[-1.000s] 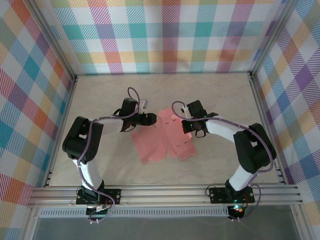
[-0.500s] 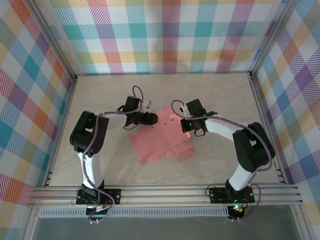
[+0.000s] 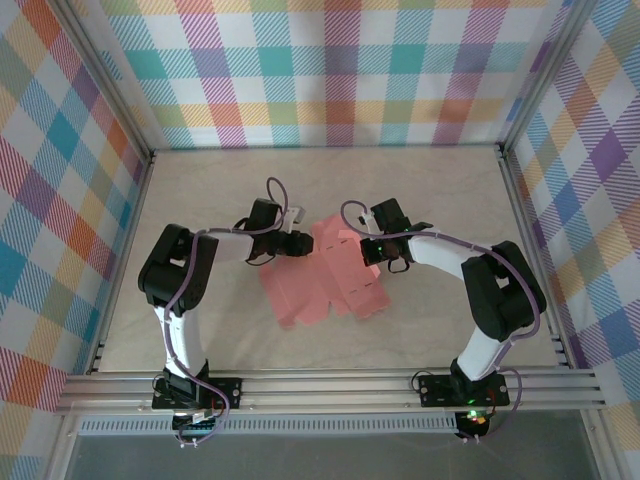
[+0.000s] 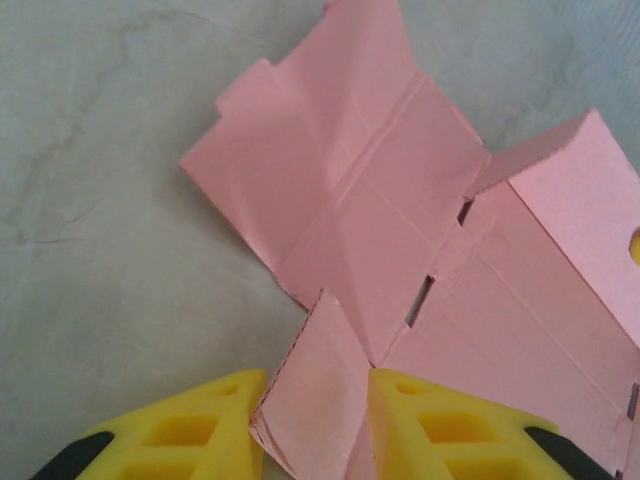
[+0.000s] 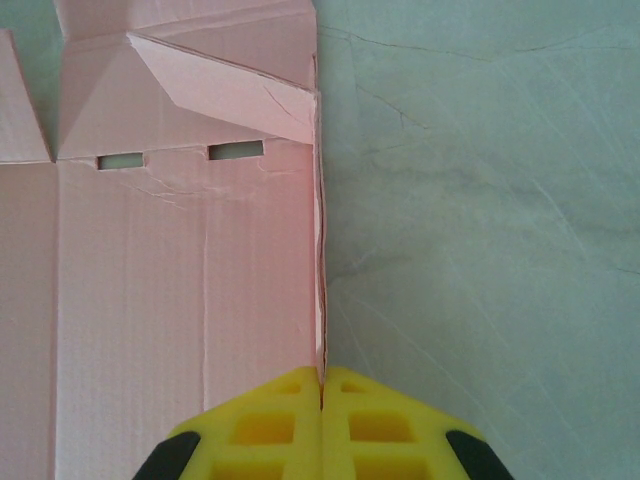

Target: Fold the paper box

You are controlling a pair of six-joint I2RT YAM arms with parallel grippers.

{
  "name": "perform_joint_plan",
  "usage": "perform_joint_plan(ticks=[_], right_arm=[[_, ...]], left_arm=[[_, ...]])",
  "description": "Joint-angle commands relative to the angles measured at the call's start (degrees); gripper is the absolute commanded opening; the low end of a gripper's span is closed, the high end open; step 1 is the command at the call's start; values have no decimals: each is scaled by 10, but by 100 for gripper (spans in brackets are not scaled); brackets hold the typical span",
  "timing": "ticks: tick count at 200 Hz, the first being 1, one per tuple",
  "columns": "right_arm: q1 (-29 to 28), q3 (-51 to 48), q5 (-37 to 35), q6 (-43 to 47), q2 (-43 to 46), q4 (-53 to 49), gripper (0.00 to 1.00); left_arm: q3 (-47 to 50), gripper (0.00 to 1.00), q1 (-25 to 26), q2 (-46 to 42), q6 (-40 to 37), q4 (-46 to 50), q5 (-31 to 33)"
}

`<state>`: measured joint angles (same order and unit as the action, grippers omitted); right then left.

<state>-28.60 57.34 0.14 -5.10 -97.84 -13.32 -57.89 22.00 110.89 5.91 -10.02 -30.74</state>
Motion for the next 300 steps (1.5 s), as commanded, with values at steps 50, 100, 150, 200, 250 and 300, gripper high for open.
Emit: perform_joint_plan(ticks=[50, 100, 150, 200, 250, 300], right_arm=[[-5, 14, 18, 1, -6, -1, 0], [-5, 15, 18, -1, -7, -3, 0], [-5, 15, 22, -4, -9, 0, 0], [-5, 15, 22, -6, -10, 2, 0], [-4, 9, 14, -3, -5, 2, 0], [-5, 9, -2, 7, -6, -6, 4]], left_arm=[[24, 15, 53, -58, -112, 20, 77], [55, 7, 85, -96, -167, 13, 151], [115, 7, 161, -129, -265, -56, 277], [137, 7, 260, -90, -366, -150, 476], [112, 8, 294, -51, -379, -158, 548], [121, 10, 255, -81, -286, -144, 433]])
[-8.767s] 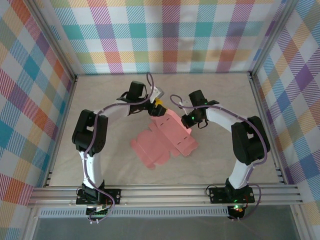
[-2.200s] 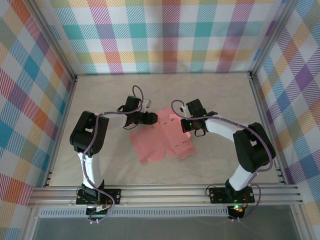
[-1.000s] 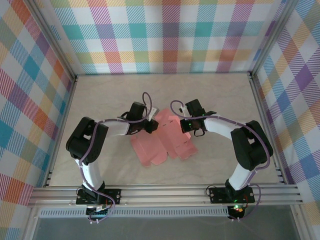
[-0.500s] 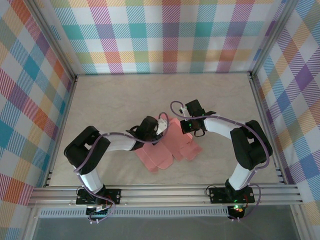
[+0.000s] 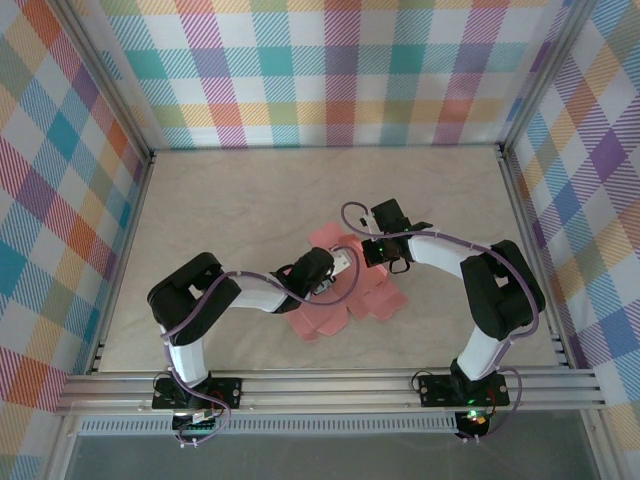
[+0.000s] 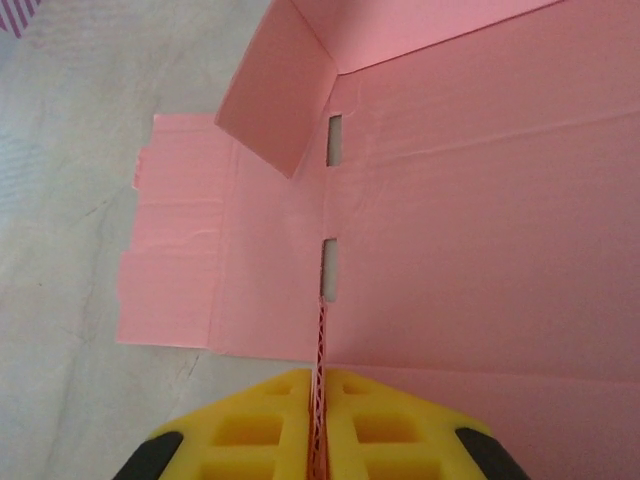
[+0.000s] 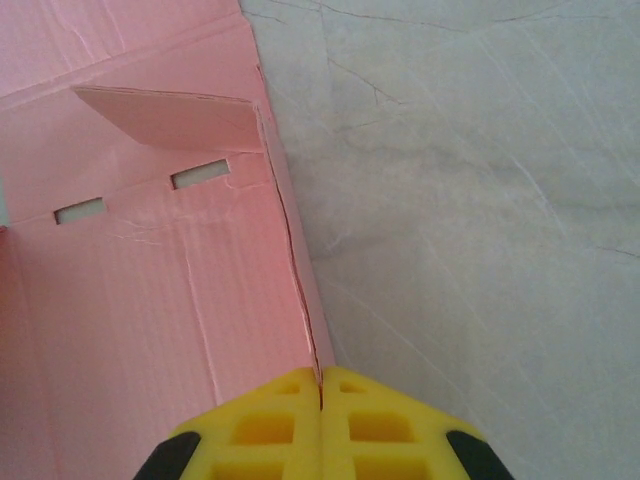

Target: Fold the paper box

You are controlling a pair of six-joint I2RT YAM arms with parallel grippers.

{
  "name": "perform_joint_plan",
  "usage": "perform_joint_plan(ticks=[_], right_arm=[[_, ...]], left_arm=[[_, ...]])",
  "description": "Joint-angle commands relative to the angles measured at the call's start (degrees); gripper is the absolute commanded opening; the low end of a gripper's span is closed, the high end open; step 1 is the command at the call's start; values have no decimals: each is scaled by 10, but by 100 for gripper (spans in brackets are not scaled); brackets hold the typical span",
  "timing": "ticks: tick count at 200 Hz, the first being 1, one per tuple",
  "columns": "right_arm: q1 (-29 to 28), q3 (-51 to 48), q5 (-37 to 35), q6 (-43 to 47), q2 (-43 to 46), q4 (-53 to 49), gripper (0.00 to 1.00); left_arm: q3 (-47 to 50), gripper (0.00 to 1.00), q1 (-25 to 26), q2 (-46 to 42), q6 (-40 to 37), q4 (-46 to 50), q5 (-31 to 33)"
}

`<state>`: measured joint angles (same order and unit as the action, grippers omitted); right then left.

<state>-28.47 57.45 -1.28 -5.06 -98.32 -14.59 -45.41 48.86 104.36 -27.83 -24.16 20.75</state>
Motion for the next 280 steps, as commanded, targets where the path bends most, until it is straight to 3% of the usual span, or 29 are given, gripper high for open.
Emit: perform_joint_plan(ticks=[1, 54, 86, 137, 150, 175, 197, 222, 280], right_arm=[[-6, 8, 11, 6, -1, 7, 4], [-7, 6, 1, 14, -1, 0, 8], [-6, 8, -3, 15, -2, -1, 0], [-6, 14, -22, 23, 8, -2, 0], [-6, 23, -29, 33, 5, -5, 0], [-8, 42, -49, 58, 0, -14, 0], [-11, 47, -71, 90, 0, -8, 0], [-23, 40, -96, 144, 2, 10, 0], [-79, 22, -194, 258, -12, 66, 0]], left_arm=[[-4, 10, -14, -15, 52, -2, -83], [-1, 10, -31, -17, 71, 4, -99], [4, 12, -37, -19, 81, -2, -106], [27, 48, -59, -68, 132, -21, -136], [36, 62, -73, -91, 155, -30, -156], [53, 77, -112, -137, 208, -42, -199], [59, 79, -165, -168, 278, -48, -242], [42, 90, -231, -178, 350, -30, -294], [-16, 98, -309, -145, 379, 33, -328]])
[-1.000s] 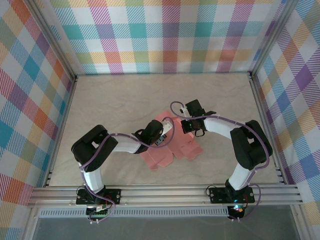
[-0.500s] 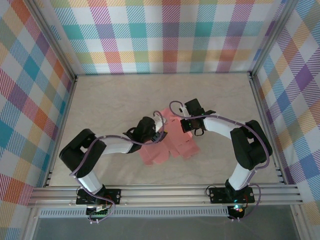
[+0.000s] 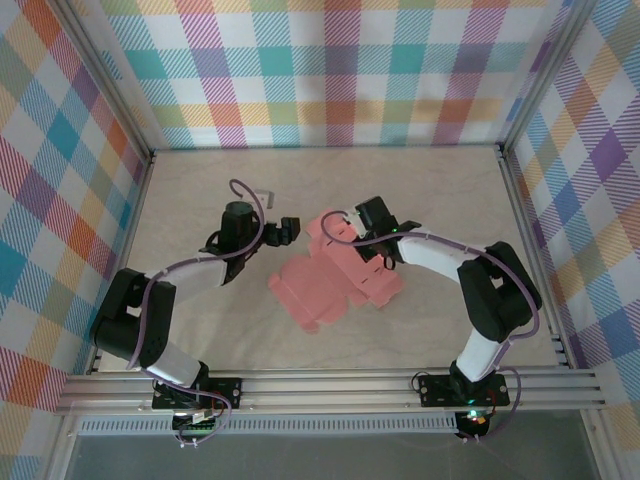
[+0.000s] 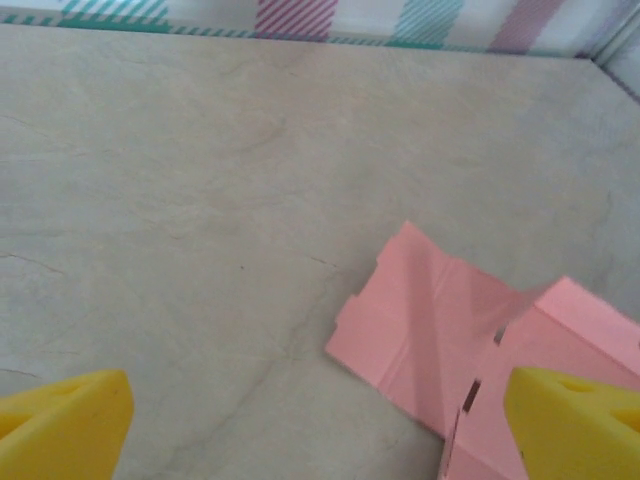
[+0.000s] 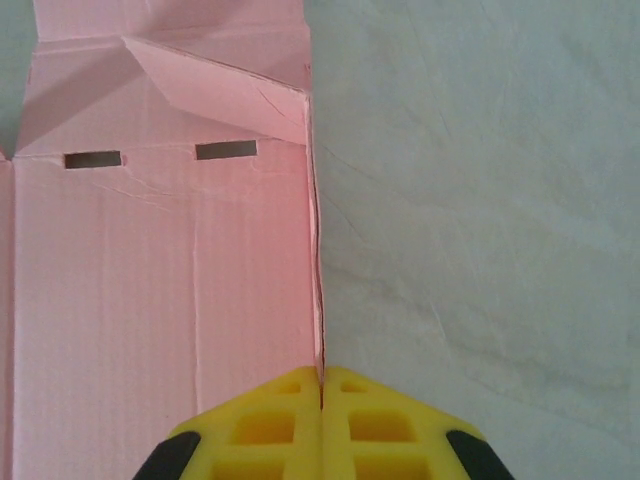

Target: Fold the paper box

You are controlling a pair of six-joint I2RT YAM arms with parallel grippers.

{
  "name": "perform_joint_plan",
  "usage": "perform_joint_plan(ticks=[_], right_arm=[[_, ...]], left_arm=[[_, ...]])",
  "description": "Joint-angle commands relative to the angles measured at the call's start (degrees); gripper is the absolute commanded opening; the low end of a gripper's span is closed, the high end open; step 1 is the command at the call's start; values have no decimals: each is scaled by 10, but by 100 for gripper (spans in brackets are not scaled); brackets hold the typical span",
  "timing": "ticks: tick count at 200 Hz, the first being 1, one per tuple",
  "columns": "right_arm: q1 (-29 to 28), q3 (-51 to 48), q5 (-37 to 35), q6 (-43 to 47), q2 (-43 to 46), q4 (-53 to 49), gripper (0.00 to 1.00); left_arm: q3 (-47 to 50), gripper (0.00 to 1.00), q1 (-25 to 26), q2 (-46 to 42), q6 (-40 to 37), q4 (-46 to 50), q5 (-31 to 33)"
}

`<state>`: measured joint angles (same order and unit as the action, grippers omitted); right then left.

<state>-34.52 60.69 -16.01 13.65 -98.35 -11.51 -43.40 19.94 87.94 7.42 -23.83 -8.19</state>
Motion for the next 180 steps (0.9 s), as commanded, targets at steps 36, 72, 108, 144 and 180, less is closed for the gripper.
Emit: perform_joint_plan(ticks=[36, 72, 108, 144, 180], right_arm=[[-42, -18, -65, 124, -27, 69, 0], [-55, -24, -108, 164, -31, 108, 0], [-60, -34, -122, 190, -28, 123, 0], [-76, -51, -157, 240, -30, 173, 0], [-101, -76, -213, 319, -28, 266, 0]], left_arm=[[-53, 99, -50, 60, 42, 38, -72], [-70, 100, -58, 105, 57, 40, -94], [-74, 100, -59, 110, 54, 45, -101], [-59, 100, -60, 105, 48, 35, -82], [-60, 100, -70, 113, 67, 28, -94]])
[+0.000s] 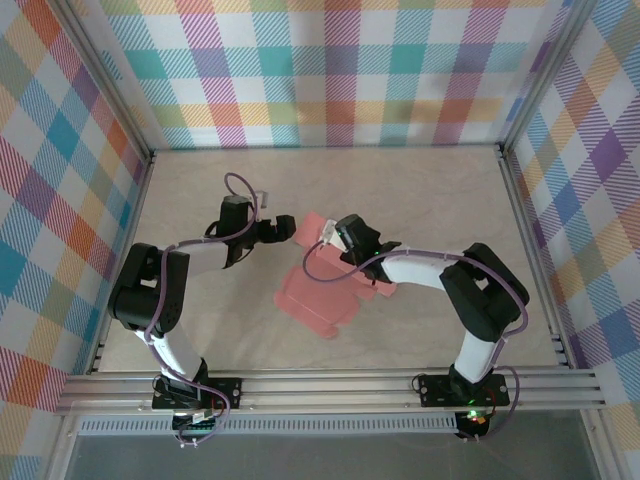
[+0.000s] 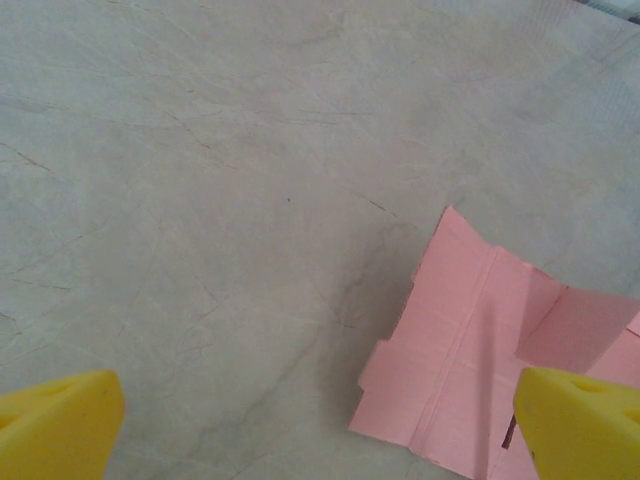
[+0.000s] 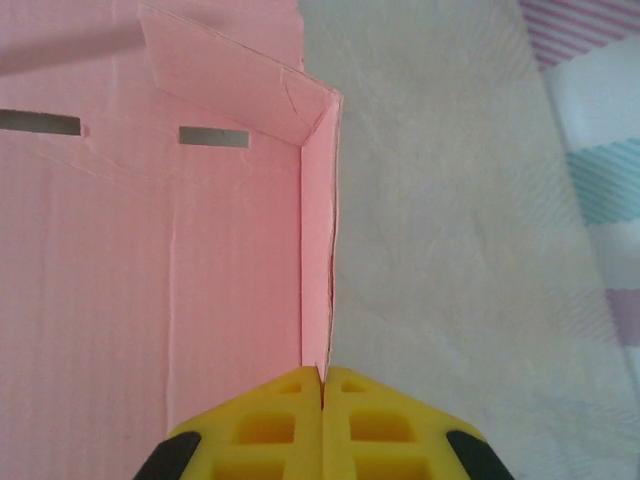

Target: Fold the paper box

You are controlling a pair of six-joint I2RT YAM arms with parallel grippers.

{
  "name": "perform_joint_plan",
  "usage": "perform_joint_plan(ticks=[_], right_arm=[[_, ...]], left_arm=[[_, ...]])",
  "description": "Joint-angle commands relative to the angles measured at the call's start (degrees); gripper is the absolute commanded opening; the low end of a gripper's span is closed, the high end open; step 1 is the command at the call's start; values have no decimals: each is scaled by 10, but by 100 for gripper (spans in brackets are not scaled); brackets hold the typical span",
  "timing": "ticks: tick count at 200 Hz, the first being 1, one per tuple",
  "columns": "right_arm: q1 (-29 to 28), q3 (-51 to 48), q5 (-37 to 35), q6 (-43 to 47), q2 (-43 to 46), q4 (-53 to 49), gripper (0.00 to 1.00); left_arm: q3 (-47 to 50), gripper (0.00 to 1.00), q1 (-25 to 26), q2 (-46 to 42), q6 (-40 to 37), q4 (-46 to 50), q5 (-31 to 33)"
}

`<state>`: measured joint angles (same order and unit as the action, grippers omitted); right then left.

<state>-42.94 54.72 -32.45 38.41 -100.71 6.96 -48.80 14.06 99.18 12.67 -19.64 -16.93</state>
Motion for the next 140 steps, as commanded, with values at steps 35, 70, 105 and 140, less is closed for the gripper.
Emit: perform_joint_plan(ticks=[35, 70, 105, 140], right_arm=[[-28, -23, -75, 125, -12, 122, 0], [-28, 5, -25, 55, -3, 25, 0], [-29, 25, 15, 17, -4, -27, 0], [-28, 24, 32, -3, -4, -31, 0]], left_arm=[[4, 100, -19, -7, 17, -16, -6], [19, 100, -19, -25, -2, -26, -19], [45, 100, -19, -56, -30, -41, 5], [24, 96, -21, -20, -12, -24, 9]])
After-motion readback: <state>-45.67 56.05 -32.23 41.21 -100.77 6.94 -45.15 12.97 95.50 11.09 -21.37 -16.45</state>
